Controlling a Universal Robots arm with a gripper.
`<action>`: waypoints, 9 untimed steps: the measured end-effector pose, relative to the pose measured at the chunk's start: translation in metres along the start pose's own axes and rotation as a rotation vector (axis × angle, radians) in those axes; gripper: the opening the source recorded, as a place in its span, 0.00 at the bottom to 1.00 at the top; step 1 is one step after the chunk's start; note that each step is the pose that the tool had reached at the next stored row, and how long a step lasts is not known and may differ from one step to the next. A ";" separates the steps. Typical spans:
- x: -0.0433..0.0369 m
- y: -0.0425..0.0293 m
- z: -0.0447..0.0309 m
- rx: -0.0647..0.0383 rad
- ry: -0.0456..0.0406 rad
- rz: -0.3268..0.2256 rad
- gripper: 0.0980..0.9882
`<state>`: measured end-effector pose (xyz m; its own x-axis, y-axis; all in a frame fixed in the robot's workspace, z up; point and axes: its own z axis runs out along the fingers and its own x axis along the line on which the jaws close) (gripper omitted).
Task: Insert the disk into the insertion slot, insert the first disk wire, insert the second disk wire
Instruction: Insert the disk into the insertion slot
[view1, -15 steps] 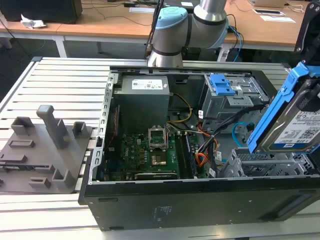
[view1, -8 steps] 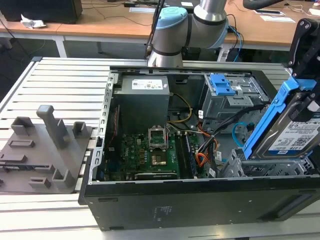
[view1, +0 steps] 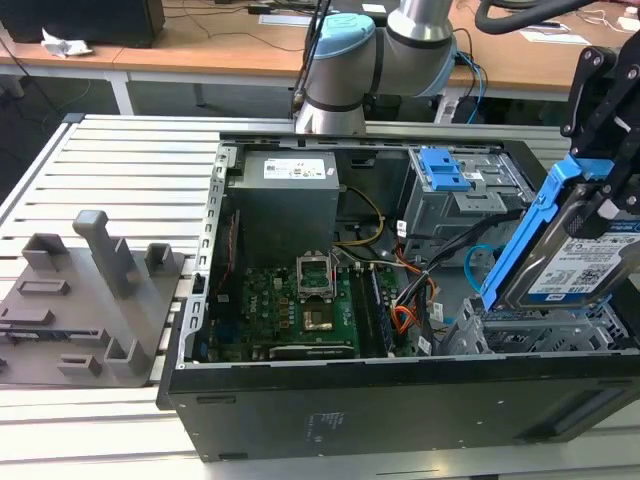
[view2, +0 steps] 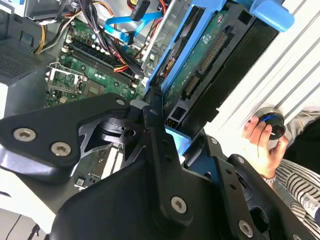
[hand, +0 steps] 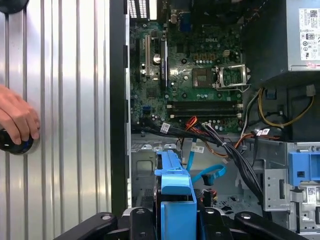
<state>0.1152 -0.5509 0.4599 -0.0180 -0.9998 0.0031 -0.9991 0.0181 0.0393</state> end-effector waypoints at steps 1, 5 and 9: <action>-0.0007 -0.0002 0.0011 0.000 0.0001 0.000 0.30; -0.0032 -0.0019 0.0097 0.000 0.0000 0.000 0.30; -0.0054 -0.0028 0.0178 0.000 0.0001 0.000 0.30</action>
<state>0.1174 -0.5456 0.4419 -0.0181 -0.9998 0.0033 -0.9991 0.0182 0.0392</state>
